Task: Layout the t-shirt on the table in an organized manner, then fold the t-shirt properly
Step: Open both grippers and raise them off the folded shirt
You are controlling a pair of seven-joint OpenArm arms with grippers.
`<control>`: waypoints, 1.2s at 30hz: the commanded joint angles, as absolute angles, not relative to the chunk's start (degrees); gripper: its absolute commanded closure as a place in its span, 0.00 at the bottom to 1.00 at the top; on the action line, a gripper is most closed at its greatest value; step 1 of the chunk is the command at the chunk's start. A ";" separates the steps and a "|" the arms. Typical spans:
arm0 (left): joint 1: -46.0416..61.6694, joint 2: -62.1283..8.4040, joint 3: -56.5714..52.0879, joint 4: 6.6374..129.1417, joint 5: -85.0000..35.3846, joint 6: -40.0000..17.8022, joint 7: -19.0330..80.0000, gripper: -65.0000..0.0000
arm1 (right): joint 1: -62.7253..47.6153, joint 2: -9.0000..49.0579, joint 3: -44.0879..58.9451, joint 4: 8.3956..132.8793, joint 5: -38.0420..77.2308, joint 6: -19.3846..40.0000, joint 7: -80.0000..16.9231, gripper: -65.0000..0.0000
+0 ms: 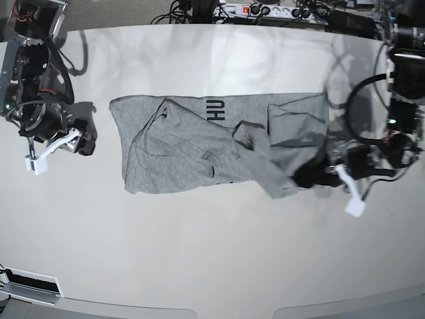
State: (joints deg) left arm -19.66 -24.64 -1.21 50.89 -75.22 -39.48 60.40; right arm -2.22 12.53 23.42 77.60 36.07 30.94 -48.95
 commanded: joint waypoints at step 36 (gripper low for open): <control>-23.46 -26.79 -4.95 51.68 -85.00 -40.00 71.70 1.00 | 1.87 6.28 23.24 78.59 37.54 33.30 -49.71 0.39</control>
